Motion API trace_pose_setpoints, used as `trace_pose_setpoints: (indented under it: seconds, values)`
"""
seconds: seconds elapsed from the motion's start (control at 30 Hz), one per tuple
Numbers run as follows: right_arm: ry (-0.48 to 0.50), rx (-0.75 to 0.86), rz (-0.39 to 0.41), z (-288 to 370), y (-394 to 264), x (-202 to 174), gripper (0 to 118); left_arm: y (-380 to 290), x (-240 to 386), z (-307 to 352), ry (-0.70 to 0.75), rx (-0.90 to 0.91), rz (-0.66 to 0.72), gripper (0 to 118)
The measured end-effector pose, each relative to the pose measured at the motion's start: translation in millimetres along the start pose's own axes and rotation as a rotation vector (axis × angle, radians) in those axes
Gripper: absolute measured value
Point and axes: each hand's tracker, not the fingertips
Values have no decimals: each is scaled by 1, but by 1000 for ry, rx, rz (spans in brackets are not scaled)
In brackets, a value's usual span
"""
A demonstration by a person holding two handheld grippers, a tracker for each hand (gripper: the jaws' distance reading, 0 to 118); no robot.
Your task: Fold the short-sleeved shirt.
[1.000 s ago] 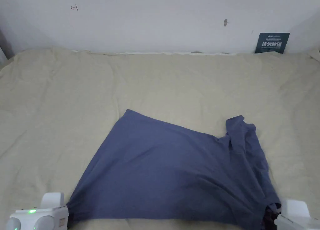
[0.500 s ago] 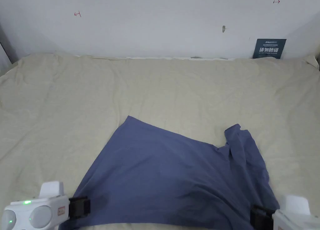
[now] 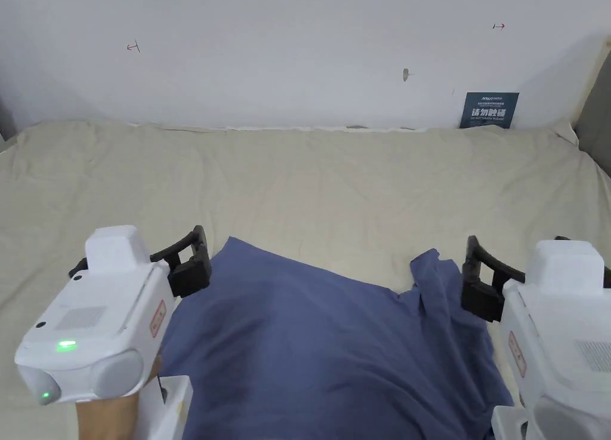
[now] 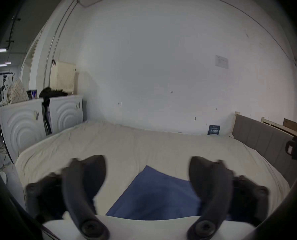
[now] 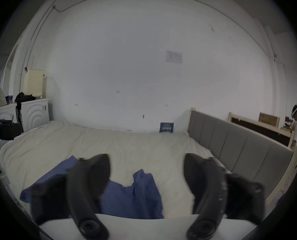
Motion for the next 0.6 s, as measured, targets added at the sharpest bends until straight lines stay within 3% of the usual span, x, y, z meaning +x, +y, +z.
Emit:
trace_pose_setpoints:
  seconds: [0.03, 0.1, 0.13, 0.3, 0.43, 0.6]
  values:
    - [-9, 12, 7, 2, 0, -2, 68, -1, 3, 1, -7, 10, -6, 80]
    - [-2, 16, 9, 0, -2, -2, 16, -4, 10, 1, -20, 7, -19, 13]
    - [7, 35, 13, -1, -2, -1, 2, -7, 10, 0, -42, 7, -19, 2]
    - [15, 10, -2, -7, -5, 5, 1, -9, 12, -17, -45, -58, -56, 0]
    - [16, -12, -7, -19, -7, 11, 1, -5, 14, -60, -61, -211, -89, 0]
    - [-1, -49, 1, -42, -14, 16, 1, -7, 5, -147, -184, -409, 26, 0]
